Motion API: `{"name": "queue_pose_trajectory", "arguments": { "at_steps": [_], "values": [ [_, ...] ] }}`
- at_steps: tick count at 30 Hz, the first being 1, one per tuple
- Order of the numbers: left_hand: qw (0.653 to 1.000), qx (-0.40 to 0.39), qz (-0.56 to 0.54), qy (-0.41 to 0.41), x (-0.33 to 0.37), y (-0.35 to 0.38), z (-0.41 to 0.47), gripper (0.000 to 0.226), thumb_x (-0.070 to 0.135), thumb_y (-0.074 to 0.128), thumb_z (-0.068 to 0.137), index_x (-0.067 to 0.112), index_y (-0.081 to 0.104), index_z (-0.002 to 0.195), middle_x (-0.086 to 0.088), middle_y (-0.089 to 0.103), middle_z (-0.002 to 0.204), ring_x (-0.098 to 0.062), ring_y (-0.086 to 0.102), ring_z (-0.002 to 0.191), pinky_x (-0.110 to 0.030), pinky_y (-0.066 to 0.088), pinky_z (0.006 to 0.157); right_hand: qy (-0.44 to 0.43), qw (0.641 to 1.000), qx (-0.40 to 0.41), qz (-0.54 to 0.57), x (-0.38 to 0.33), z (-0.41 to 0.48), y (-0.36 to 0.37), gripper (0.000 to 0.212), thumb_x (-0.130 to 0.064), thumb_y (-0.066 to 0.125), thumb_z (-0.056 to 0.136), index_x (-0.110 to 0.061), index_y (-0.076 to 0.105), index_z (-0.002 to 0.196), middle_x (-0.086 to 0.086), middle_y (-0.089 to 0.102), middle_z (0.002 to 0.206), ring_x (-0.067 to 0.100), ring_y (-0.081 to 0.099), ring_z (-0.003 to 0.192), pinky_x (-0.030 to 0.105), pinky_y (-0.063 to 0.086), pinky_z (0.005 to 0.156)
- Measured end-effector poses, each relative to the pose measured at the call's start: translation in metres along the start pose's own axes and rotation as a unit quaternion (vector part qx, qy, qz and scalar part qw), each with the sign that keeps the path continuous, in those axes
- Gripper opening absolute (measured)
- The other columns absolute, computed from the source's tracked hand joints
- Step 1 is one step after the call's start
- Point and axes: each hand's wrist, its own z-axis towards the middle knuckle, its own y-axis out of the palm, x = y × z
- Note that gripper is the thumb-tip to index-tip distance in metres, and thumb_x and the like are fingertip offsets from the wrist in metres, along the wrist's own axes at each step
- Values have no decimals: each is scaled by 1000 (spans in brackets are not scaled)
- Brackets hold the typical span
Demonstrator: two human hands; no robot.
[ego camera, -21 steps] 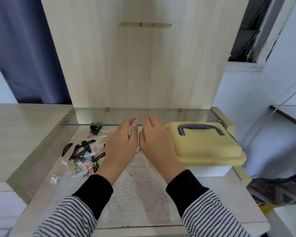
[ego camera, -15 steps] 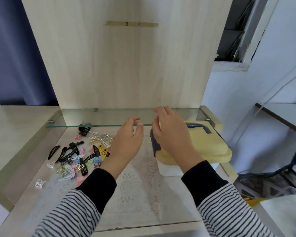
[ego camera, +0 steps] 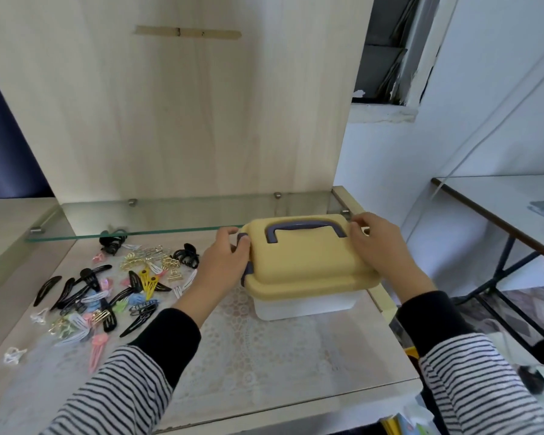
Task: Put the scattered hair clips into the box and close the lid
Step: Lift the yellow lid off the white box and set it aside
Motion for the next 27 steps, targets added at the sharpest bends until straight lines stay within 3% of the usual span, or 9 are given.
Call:
{"name": "queue_pose_trajectory", "arguments": {
  "at_steps": [4,7,11,16,21,27],
  "values": [
    [1000,-3,-1,-15,2,2,2,36,42,39,99,22,44,128,1,62,88,-23,64,88,-47,54,84,37,996,-29,72,12,2,-5,25,-24,47,96,-17,65,112,-1,63,112,14,53,102,24,35,83],
    [1000,-1,-15,-25,5,2,2,31,39,41,99,22,44,125,1,62,84,-21,64,83,-48,56,82,78,988,-49,122,19,5,-9,17,-24,51,93,-23,66,101,-3,66,102,17,59,97,30,46,82],
    [1000,1,-13,-21,7,0,0,31,37,42,99,22,45,126,-2,62,82,-20,65,81,-47,56,81,103,978,-91,160,23,6,-10,20,-26,55,92,-17,69,102,1,67,96,19,62,89,35,51,83],
    [999,8,-19,-30,5,-8,-1,32,35,43,99,21,44,128,-1,62,84,-20,65,80,-45,57,78,109,966,-106,209,19,3,-8,17,-22,60,92,-10,69,101,2,64,78,14,58,67,25,49,63],
    [1000,6,-16,-25,3,-15,-3,29,35,42,99,20,48,124,0,63,88,-18,66,77,-38,58,67,89,979,-93,156,19,1,0,23,-33,58,91,-19,73,99,-2,71,92,17,64,91,35,53,85],
    [1000,-4,25,-11,3,-15,0,29,35,38,101,20,48,124,1,64,93,-17,65,80,-42,57,76,73,988,-84,110,16,2,1,26,-32,53,94,-14,72,99,2,70,92,20,62,92,34,50,80]
  ]
}}
